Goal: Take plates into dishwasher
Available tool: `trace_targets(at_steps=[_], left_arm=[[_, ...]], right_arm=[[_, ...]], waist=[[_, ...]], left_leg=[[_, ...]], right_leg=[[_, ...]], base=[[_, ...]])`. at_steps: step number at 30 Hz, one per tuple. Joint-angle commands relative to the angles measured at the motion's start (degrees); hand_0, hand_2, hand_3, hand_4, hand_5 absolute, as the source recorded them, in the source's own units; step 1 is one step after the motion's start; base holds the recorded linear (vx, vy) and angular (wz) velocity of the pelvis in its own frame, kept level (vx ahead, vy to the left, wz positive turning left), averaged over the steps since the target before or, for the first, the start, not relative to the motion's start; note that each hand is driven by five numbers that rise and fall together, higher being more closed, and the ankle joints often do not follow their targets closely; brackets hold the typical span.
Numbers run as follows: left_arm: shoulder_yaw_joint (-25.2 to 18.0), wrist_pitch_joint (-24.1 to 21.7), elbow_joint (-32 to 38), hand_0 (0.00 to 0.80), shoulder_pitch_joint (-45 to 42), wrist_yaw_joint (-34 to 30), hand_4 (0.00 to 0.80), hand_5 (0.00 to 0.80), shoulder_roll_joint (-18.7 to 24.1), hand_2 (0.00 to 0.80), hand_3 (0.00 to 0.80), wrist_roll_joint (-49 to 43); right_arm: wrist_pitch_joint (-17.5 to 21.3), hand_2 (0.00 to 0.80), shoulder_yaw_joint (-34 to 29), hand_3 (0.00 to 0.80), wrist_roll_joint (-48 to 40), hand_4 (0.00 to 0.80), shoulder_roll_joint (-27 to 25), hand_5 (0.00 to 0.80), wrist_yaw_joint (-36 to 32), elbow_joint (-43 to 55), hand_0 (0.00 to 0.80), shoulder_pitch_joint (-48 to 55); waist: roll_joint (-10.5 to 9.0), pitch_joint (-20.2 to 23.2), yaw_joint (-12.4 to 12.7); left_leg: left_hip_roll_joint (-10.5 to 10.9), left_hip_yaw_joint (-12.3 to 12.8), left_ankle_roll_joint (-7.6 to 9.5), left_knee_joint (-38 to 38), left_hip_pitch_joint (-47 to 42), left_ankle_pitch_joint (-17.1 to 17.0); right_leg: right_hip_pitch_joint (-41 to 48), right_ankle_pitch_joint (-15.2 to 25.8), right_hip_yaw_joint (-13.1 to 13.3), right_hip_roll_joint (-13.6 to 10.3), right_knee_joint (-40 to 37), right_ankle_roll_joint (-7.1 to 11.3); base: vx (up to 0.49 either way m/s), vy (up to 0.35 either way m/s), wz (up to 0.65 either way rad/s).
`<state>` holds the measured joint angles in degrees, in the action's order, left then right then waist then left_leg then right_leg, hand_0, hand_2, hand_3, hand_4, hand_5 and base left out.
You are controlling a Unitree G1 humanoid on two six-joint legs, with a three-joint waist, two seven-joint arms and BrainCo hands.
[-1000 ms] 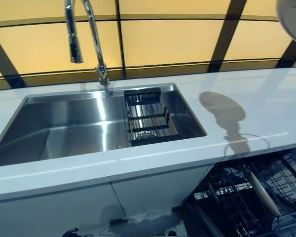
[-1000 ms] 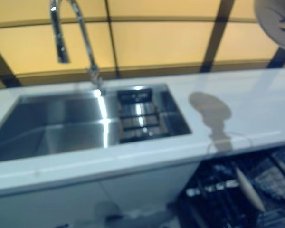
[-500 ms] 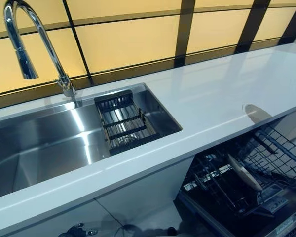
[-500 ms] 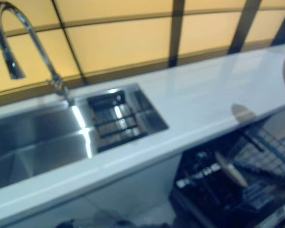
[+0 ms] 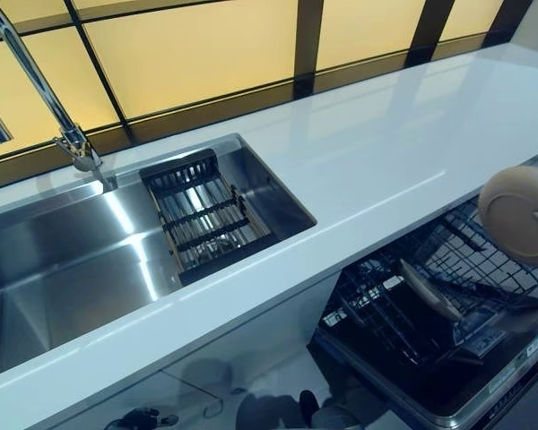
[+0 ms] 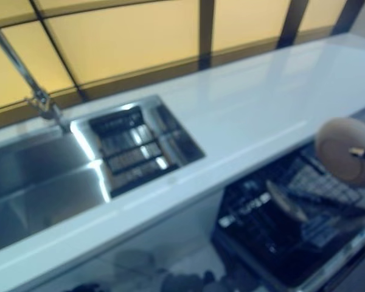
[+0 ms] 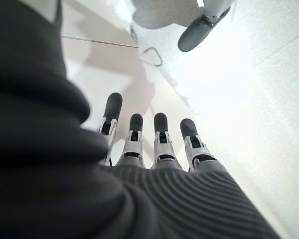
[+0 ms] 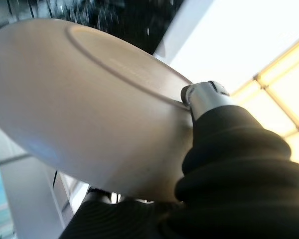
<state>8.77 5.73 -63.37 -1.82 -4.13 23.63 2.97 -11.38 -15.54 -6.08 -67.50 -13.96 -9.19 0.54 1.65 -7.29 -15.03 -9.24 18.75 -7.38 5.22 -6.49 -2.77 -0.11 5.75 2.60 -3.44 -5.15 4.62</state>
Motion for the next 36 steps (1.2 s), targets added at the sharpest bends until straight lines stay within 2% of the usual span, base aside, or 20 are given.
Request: trace_targets(at_steps=[1,8,17,30,36], left_arm=[[-1.7,-0.1,-1.4,0.0,4.9,0.2,0.0,0.0,5.7,0.0,0.0,-1.5],[-2.2,0.8,-0.2,0.0,5.1,0.6,0.0,0.0,5.3,0.0,0.0,-0.7],[-2.1,2.6,1.2,0.0,6.0,1.4,0.0,0.0,4.5,0.0,0.0,-0.2],[-1.8,3.1,3.0,0.0,5.2,2.0,0.0,0.0,3.8,0.0,0.0,-0.5],[-2.2,3.1,3.8,0.0,4.3,2.1,0.0,0.0,3.7,0.0,0.0,-0.8]], right_arm=[[-1.2,0.8,-1.6,0.8,2.5,0.8,1.8,0.8,0.2,4.0,0.8,-2.2],[-3.9,0.8,0.4,0.8,6.5,0.8,4.5,0.8,-4.5,8.4,0.8,-0.8],[-7.0,0.8,2.7,0.8,8.7,0.8,7.3,0.8,-9.2,12.6,0.8,0.2],[-8.7,0.8,6.1,0.8,11.7,0.8,10.2,0.8,-10.1,14.7,0.8,0.8],[-8.4,0.8,5.9,0.8,15.7,0.8,10.8,0.8,-7.2,15.2,0.8,2.0]], waist=[[-3.7,0.3,-0.1],[-2.98,-0.7,-0.8],[-2.97,-1.2,-0.9],[-3.21,-1.7,-0.1],[-3.14,-1.7,0.3]], left_leg=[[0.1,-0.7,1.92,-0.2,-3.9,3.5],[0.4,-0.1,2.08,-0.2,-4.0,3.5],[0.4,0.2,2.09,-0.2,-3.9,3.3],[0.3,0.1,2.15,-0.2,-3.8,3.0],[0.2,0.0,2.13,-0.2,-3.7,2.8]], right_leg=[[0.2,0.0,-0.8,-2.8,0.5,4.41],[0.0,0.1,-0.4,-2.9,0.6,4.49],[-0.2,0.1,-0.6,-2.9,0.9,4.46],[0.1,0.1,-1.0,-3.0,0.8,4.5],[0.3,0.1,-1.3,-3.1,0.7,4.55]], base=[[0.0,0.0,0.0],[0.003,0.01,0.0],[0.0,0.0,0.0],[0.0,0.0,0.0],[0.0,0.0,0.0]])
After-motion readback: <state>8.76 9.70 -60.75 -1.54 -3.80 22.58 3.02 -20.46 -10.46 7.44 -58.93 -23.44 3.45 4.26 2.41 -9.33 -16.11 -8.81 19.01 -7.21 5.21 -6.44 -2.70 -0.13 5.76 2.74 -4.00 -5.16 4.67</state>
